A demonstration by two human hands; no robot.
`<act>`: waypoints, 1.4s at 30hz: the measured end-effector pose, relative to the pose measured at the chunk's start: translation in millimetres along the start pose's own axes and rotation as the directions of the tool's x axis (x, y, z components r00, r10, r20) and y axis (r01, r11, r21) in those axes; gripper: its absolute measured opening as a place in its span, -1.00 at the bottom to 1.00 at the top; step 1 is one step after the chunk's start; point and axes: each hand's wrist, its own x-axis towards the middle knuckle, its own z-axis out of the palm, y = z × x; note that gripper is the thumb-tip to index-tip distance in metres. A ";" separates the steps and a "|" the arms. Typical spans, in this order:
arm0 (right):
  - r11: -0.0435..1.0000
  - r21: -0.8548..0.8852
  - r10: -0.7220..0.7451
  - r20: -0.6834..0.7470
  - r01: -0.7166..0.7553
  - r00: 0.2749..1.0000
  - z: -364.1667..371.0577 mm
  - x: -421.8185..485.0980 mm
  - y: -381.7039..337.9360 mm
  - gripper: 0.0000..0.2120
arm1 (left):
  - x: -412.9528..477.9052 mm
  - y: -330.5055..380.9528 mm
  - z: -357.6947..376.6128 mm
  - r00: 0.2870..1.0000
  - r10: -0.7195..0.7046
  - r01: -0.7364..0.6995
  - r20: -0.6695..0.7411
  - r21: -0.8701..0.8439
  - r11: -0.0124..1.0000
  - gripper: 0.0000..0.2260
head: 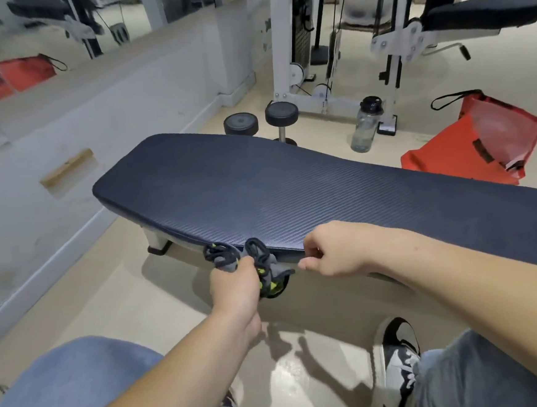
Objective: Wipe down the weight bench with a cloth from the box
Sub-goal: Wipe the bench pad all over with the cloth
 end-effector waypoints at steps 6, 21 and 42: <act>0.999 -0.051 -0.005 0.181 0.015 0.983 7.1 -1.0 -0.7 -0.62 | -28.4 2.4 13.0 0.990 -0.096 0.098 0.101 -0.022 0.995 -0.84; 0.171 0.937 0.554 0.165 -0.306 0.816 103.7 -136.6 99.1 -0.67 | -117.3 -54.3 144.8 0.895 -0.269 0.204 0.356 0.208 0.957 -0.71; -0.565 0.740 0.791 0.360 0.365 0.495 123.4 -80.4 52.1 -0.42 | -105.2 12.4 127.3 0.713 -0.194 -0.582 0.674 0.723 0.373 -0.40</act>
